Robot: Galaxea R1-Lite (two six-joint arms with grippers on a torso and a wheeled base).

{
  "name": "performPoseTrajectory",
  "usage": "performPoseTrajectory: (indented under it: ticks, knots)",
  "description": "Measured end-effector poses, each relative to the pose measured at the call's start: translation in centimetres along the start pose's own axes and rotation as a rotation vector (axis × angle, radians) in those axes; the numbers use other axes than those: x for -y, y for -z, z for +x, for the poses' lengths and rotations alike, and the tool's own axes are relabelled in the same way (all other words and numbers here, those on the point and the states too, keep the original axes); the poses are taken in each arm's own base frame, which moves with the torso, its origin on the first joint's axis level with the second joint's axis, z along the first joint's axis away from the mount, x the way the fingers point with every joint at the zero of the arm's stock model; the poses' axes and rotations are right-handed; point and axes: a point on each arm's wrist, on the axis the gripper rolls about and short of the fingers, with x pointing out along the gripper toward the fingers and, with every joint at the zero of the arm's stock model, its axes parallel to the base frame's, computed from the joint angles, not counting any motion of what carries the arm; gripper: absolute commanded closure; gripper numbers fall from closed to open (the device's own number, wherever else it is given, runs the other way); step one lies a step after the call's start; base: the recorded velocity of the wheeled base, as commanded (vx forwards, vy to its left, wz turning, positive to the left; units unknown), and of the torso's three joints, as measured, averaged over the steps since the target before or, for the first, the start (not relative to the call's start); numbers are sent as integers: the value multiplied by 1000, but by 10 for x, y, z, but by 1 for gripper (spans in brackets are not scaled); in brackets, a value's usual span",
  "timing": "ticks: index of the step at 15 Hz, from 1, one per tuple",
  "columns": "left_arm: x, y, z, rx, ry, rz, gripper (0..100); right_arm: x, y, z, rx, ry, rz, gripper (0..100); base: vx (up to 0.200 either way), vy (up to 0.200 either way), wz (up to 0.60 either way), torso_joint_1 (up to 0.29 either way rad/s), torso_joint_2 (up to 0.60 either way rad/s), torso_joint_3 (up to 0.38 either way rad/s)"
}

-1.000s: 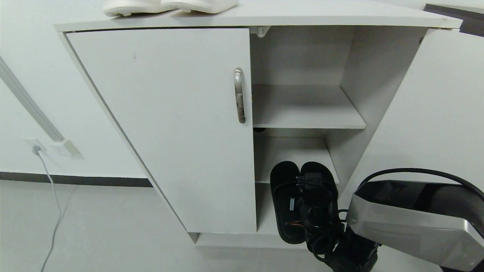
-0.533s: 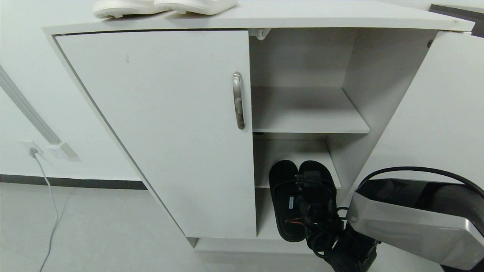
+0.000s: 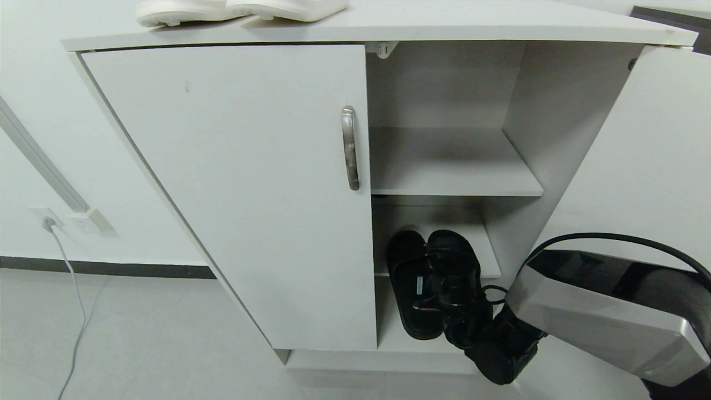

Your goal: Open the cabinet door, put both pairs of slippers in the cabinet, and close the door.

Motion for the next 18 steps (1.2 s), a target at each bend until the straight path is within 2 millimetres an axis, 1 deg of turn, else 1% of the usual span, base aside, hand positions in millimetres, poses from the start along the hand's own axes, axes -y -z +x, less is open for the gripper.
performPoseTrajectory:
  ticks: [2,8,13,18]
  knots:
    - [0,0,0,0,0,0,100,-3,-5,12,-5,12,-3,100,0,0,0,0,0,0]
    - [0,0,0,0,0,0,100,-22,-24,48,23,26,12,100,0,0,0,0,0,0]
    - [0,0,0,-1,-3,0,100,-18,-35,70,34,63,21,100,0,0,0,0,0,0]
    - [0,0,0,-1,-3,0,100,0,-29,90,45,139,30,100,0,0,0,0,0,0]
